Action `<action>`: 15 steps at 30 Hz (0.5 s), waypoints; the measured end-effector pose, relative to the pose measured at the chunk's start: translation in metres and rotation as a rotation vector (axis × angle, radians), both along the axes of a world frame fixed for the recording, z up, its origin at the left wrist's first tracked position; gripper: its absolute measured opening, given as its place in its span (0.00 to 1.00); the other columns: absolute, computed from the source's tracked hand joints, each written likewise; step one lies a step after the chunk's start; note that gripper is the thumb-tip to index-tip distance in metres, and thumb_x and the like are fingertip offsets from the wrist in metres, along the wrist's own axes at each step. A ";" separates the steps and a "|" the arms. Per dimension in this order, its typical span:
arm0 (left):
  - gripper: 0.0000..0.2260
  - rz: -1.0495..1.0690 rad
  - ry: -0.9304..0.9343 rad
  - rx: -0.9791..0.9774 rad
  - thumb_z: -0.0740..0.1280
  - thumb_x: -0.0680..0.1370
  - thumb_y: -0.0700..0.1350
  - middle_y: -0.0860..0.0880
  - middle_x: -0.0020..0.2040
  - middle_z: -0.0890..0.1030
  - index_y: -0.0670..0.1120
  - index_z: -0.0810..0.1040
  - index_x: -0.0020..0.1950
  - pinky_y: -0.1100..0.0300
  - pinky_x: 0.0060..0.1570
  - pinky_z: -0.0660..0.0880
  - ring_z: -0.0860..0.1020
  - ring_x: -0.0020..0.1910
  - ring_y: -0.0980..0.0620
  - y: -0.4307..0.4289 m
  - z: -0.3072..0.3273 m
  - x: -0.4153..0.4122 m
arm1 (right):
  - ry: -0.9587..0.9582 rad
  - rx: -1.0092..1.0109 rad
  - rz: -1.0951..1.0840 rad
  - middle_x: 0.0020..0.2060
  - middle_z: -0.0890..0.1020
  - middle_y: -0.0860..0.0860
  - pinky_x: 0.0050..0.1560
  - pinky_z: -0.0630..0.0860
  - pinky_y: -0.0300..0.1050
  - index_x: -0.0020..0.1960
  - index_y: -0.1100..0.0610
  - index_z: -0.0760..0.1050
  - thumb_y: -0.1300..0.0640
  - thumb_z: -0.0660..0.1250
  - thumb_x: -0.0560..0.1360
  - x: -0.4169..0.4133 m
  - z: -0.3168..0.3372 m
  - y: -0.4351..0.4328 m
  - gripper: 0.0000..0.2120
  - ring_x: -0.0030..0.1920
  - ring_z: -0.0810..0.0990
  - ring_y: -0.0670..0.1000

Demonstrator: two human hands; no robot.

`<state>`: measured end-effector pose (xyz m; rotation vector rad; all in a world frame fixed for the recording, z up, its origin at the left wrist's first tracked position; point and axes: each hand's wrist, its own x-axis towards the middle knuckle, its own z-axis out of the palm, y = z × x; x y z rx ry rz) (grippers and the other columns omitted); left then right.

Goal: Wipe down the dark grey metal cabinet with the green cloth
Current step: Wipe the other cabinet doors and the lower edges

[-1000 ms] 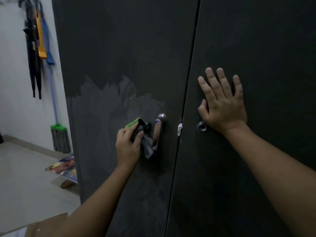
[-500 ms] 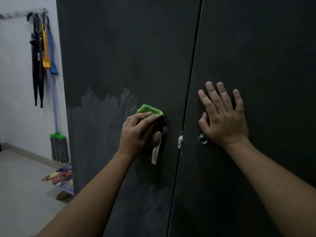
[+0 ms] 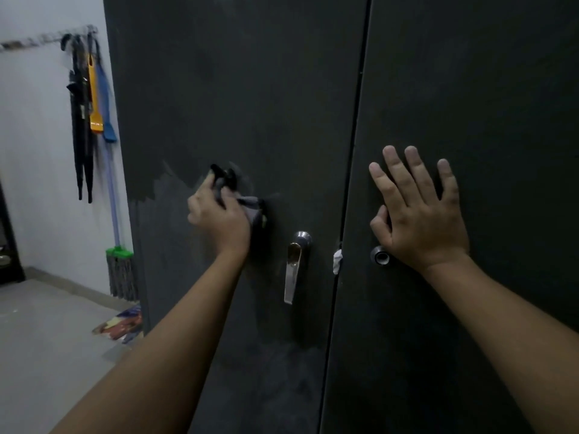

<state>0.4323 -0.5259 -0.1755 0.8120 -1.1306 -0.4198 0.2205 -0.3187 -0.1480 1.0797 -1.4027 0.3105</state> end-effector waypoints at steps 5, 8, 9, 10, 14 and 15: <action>0.17 -0.104 -0.470 -0.533 0.64 0.80 0.45 0.48 0.56 0.76 0.50 0.75 0.70 0.57 0.53 0.68 0.65 0.51 0.52 0.041 0.000 -0.021 | 0.000 -0.013 0.017 0.80 0.59 0.55 0.77 0.49 0.66 0.80 0.55 0.61 0.50 0.54 0.78 0.007 0.003 0.003 0.31 0.80 0.55 0.58; 0.16 -0.088 -0.648 -0.640 0.62 0.81 0.50 0.50 0.58 0.77 0.54 0.76 0.69 0.47 0.48 0.75 0.70 0.52 0.48 0.029 0.004 -0.006 | -0.036 -0.011 0.032 0.78 0.65 0.57 0.76 0.51 0.66 0.77 0.56 0.65 0.51 0.57 0.75 0.015 0.004 0.006 0.30 0.78 0.60 0.59; 0.16 -0.051 -0.679 -0.657 0.62 0.81 0.52 0.50 0.58 0.77 0.55 0.76 0.68 0.47 0.47 0.75 0.72 0.52 0.46 0.022 0.006 0.001 | -0.059 -0.012 0.046 0.75 0.67 0.57 0.75 0.52 0.67 0.75 0.55 0.69 0.51 0.58 0.73 0.020 0.007 0.005 0.30 0.77 0.63 0.60; 0.16 -0.025 -0.699 -0.658 0.62 0.81 0.52 0.50 0.58 0.77 0.56 0.76 0.68 0.48 0.46 0.74 0.73 0.52 0.45 0.015 0.010 0.008 | -0.078 -0.006 0.068 0.72 0.70 0.58 0.74 0.54 0.67 0.71 0.55 0.73 0.51 0.59 0.71 0.028 0.012 0.004 0.28 0.74 0.65 0.61; 0.16 -0.040 -0.572 -0.413 0.65 0.80 0.46 0.45 0.56 0.74 0.51 0.74 0.69 0.45 0.48 0.74 0.71 0.53 0.42 -0.013 0.024 0.035 | -0.117 0.237 0.260 0.62 0.78 0.56 0.70 0.62 0.64 0.60 0.51 0.80 0.48 0.59 0.68 0.080 0.034 -0.028 0.23 0.68 0.71 0.60; 0.16 -0.033 -0.510 -0.330 0.64 0.81 0.45 0.42 0.57 0.73 0.49 0.74 0.69 0.44 0.51 0.74 0.71 0.53 0.41 -0.021 0.028 0.040 | -0.141 0.295 0.277 0.62 0.78 0.56 0.71 0.62 0.63 0.61 0.50 0.80 0.48 0.59 0.68 0.096 0.034 -0.041 0.23 0.69 0.71 0.60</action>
